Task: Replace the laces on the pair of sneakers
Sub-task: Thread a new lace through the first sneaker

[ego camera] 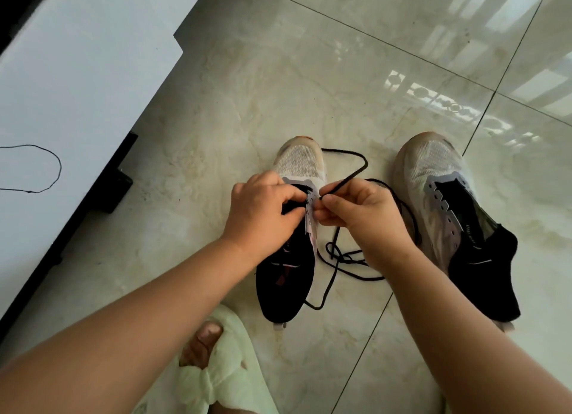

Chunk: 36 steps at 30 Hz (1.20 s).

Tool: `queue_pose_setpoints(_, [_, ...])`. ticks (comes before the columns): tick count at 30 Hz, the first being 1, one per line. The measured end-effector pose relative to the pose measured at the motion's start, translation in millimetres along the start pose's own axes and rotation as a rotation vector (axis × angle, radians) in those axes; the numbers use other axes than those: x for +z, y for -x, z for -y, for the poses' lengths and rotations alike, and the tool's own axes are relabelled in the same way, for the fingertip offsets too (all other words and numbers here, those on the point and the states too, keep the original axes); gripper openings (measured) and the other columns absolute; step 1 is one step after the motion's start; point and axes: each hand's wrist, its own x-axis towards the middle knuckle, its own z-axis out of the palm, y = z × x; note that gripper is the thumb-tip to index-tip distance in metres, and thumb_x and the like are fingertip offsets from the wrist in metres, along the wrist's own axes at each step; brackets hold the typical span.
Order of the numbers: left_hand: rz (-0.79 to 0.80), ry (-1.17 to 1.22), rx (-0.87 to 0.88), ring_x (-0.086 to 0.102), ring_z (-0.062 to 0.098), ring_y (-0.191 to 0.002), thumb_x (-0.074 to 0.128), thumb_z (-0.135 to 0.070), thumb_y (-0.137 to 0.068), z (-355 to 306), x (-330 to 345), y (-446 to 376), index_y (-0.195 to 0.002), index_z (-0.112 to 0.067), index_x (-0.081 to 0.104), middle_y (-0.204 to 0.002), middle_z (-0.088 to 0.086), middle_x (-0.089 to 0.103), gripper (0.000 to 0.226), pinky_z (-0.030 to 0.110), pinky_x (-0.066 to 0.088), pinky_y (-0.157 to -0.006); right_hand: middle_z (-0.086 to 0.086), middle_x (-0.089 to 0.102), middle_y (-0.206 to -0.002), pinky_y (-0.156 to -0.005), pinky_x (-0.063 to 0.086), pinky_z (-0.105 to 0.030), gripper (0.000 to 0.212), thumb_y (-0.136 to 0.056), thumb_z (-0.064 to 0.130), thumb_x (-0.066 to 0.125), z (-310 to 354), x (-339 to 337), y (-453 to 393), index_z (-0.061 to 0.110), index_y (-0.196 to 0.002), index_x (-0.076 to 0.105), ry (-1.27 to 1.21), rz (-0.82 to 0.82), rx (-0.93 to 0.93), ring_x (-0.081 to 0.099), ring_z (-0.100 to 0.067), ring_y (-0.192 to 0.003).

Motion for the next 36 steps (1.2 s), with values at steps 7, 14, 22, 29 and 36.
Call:
queue_pose_setpoints(7, [0.016, 0.227, -0.106, 0.05, 0.012, -0.073, 0.072, -0.02, -0.078, -3.4, 5.1, -2.7, -0.09, -0.026, 0.075, -0.07, -0.009, 0.044, 0.013, 0.048, 0.044, -0.085, 0.003, 0.071, -0.077, -0.071, 0.056, -0.025, 0.014, -0.085, 0.001, 0.061, -13.7, 5.7, -7.5, 0.008, -0.077, 0.07, 0.056, -0.048, -0.058, 0.065, -0.01, -0.07])
queue_pose_setpoints(14, [0.0, 0.261, -0.134, 0.055, 0.015, -0.075, 0.072, -0.021, -0.079, -3.1, 7.7, -2.9, -0.088, -0.026, 0.075, -0.074, -0.006, 0.052, 0.011, 0.048, 0.046, -0.085, -0.004, 0.072, -0.087, -0.075, 0.056, -0.026, 0.011, -0.085, -0.001, 0.059, -21.0, 8.0, -5.1, -0.001, -0.082, 0.07, -0.009, -0.078, -0.072, 0.066, -0.014, -0.077])
queue_pose_setpoints(22, [-0.034, 0.317, -0.126, 0.054, 0.013, -0.072, 0.074, -0.017, -0.077, -7.3, 11.2, -2.1, -0.084, -0.016, 0.076, -0.07, -0.01, 0.051, 0.008, 0.048, 0.046, -0.084, -0.001, 0.072, -0.082, -0.077, 0.056, -0.032, 0.013, -0.084, -0.002, 0.062, -26.9, 15.5, -4.0, 0.003, -0.073, 0.069, -0.058, -0.202, -0.083, 0.066, -0.017, -0.077])
queue_pose_setpoints(29, [-0.007, 0.321, -0.15, 0.058, 0.017, -0.077, 0.073, -0.012, -0.078, -7.6, 13.5, -0.8, -0.089, -0.015, 0.076, -0.076, -0.009, 0.054, 0.013, 0.046, 0.047, -0.083, -0.01, 0.067, -0.066, -0.071, 0.055, -0.046, 0.014, -0.079, 0.004, 0.069, -28.9, 13.6, -4.2, 0.004, -0.066, 0.066, -0.02, -0.275, -0.038, 0.061, -0.023, -0.063])
queue_pose_setpoints(36, [-0.036, 0.303, -0.144, 0.058, 0.019, -0.078, 0.074, -0.018, -0.077, -8.6, 14.3, 1.3, -0.087, -0.017, 0.076, -0.074, -0.007, 0.055, 0.011, 0.048, 0.046, -0.083, 0.002, 0.062, -0.054, -0.059, 0.056, -0.029, 0.016, -0.081, 0.0, 0.065, -27.2, 7.2, -3.2, 0.006, -0.067, 0.062, -0.042, -0.216, -0.063, 0.059, -0.011, -0.052])
